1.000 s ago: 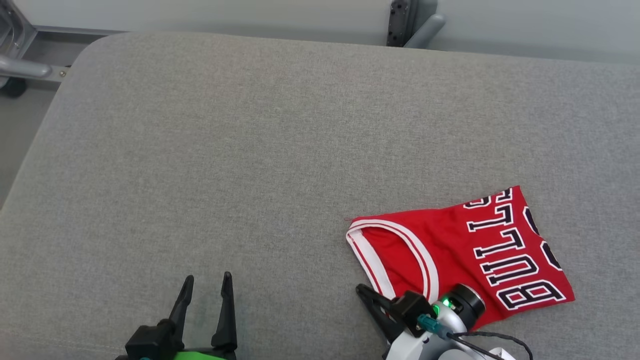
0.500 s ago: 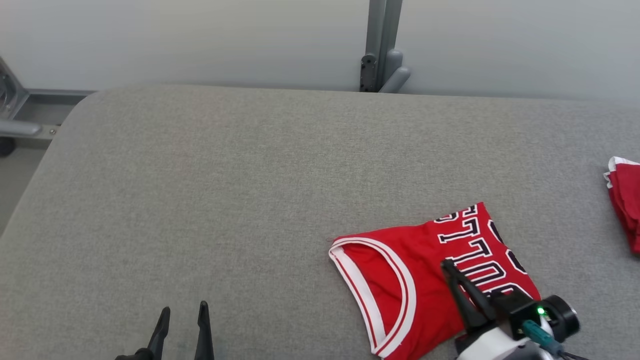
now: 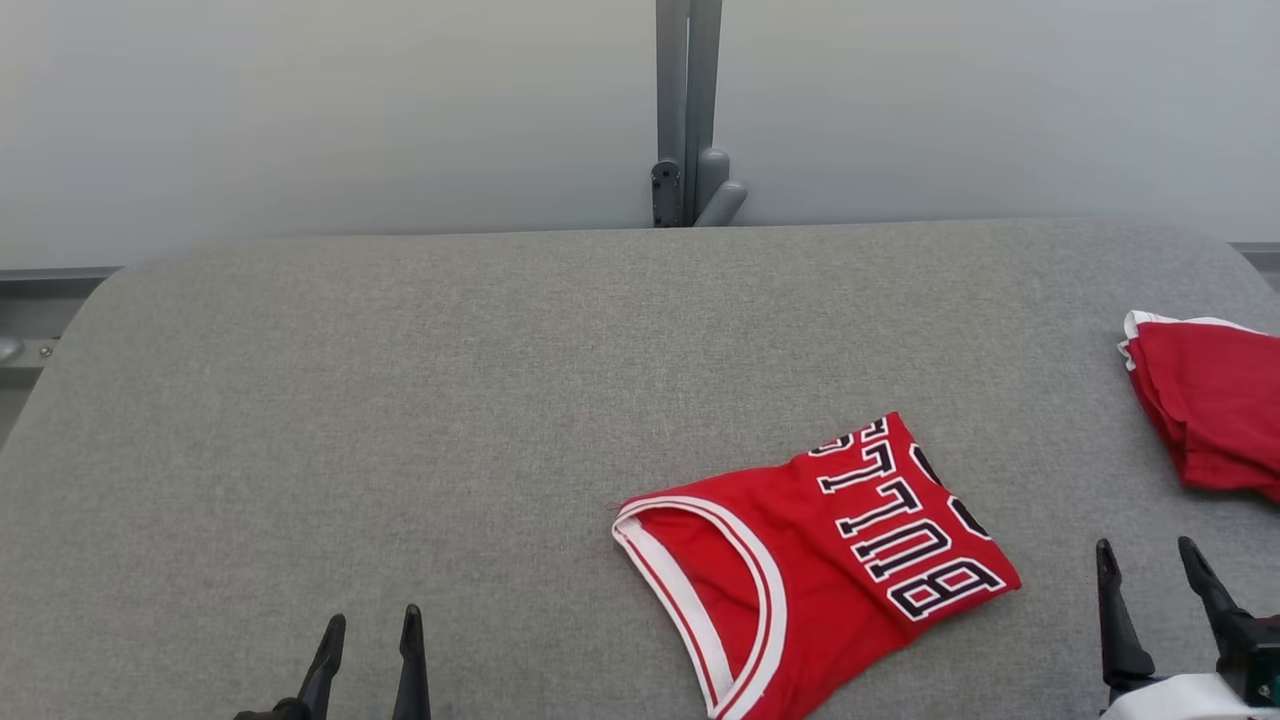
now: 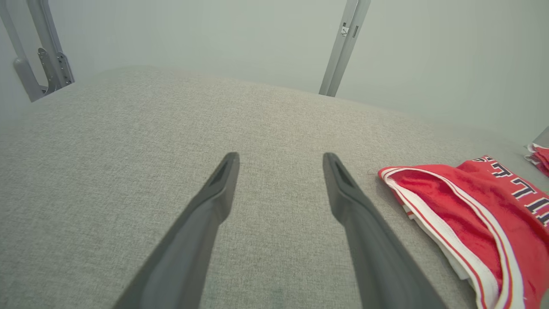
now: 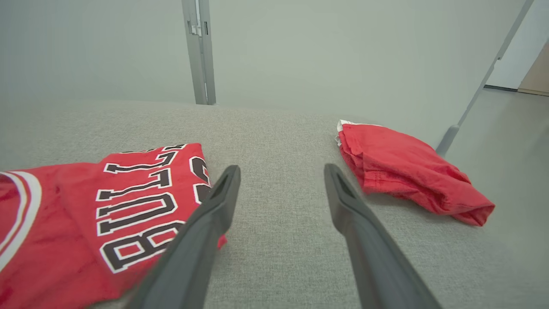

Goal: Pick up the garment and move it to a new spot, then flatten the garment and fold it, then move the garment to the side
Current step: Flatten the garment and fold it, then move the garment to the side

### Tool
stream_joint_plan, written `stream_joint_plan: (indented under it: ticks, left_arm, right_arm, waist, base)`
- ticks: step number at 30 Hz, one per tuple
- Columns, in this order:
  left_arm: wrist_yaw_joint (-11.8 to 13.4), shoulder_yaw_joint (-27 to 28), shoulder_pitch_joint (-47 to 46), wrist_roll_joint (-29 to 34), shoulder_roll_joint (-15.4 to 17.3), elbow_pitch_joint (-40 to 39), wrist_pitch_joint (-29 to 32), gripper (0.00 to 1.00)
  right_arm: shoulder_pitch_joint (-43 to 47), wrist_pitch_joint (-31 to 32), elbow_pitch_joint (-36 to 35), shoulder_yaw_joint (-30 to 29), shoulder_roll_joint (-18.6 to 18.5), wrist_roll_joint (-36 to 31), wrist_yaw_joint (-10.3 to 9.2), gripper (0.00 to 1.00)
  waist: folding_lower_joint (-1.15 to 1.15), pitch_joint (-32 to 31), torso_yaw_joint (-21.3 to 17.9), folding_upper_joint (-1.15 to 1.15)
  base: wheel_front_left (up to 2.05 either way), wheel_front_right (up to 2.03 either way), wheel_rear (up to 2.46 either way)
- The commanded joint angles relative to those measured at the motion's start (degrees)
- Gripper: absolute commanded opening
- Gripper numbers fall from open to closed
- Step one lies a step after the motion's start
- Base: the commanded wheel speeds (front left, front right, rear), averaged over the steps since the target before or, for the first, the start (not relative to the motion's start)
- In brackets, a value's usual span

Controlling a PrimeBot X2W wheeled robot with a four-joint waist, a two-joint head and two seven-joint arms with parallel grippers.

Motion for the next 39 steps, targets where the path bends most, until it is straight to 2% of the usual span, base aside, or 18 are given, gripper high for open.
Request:
stream_joint_plan:
  ticks: [1,6,12,17,21,22,24,28,32,38,39]
  left_arm:
    - [-0.35,-0.09,0.52,0.65,0.12,0.14,-0.12,1.00]
    - [-0.50,-0.26,0.84,0.84,0.12,0.65,-0.12,1.00]
    - [-0.51,-0.13,1.01,0.80,0.12,0.48,-0.12,1.00]
    - [-0.29,-0.69,0.82,0.82,0.12,0.06,-0.12,1.00]
    - [-0.36,-1.24,0.17,1.17,0.12,0.08,-0.12,1.00]
    - [-0.36,-1.24,0.17,1.17,0.12,0.08,-0.12,1.00]
    - [-0.47,-1.59,-0.46,1.32,0.12,0.23,-0.12,1.00]
    - [-0.55,-1.91,-2.26,1.66,0.12,-0.21,-0.12,1.00]
    - [-0.80,-2.70,-4.44,1.95,0.12,-0.22,-0.12,1.00]
    - [-0.46,-3.42,-6.62,1.69,0.12,-0.34,-0.12,1.00]
    - [-0.28,-3.49,-6.93,1.58,0.12,-0.48,-0.12,1.00]
  right_arm:
    - [0.44,-0.14,0.54,-0.87,0.48,0.48,-0.03,1.00]
    - [1.16,-0.14,2.23,-2.15,0.77,0.68,-0.03,1.00]
    - [-1.10,-0.14,2.12,-0.83,1.27,2.56,-0.03,1.00]
    - [-6.08,0.25,7.63,6.33,-1.67,8.27,-0.03,1.00]
    - [-13.70,7.72,13.25,13.99,-5.73,13.86,-0.03,1.00]
    - [-13.70,7.72,13.25,13.99,-5.73,13.86,-0.03,1.00]
    - [-17.65,12.42,16.05,16.74,-7.39,16.31,-0.05,1.00]
    - [-26.49,20.02,21.51,19.70,-8.14,21.25,-0.04,1.00]
    - [-32.38,25.22,28.12,22.25,-8.27,22.61,-0.04,1.00]
    - [-36.35,31.46,33.59,28.80,-7.84,27.39,-0.01,1.00]
    - [-36.68,31.45,33.27,30.03,-8.11,28.65,0.00,0.32]
  waist:
    - [0.00,-0.38,-0.33,0.18]
    - [0.00,-1.12,-0.47,0.18]
    - [0.00,-1.10,-0.47,0.18]
    - [0.00,-0.04,-0.27,0.18]
    - [0.00,1.19,-0.01,0.18]
    - [0.00,1.19,-0.01,0.18]
    - [0.00,1.96,0.17,0.18]
    - [0.00,5.04,0.26,0.18]
    - [0.00,7.96,1.04,0.18]
    - [0.00,10.68,1.59,0.18]
    - [0.00,11.15,1.51,0.18]
  base:
    - [0.00,0.00,0.00]
    - [0.00,0.00,0.00]
    - [0.00,0.00,0.00]
    - [0.00,0.00,0.00]
    - [0.00,0.00,0.00]
    - [0.00,0.00,0.00]
    - [0.00,0.00,0.00]
    - [0.00,0.00,0.00]
    - [0.00,0.00,0.00]
    - [0.00,0.00,0.00]
    - [0.00,0.00,0.00]
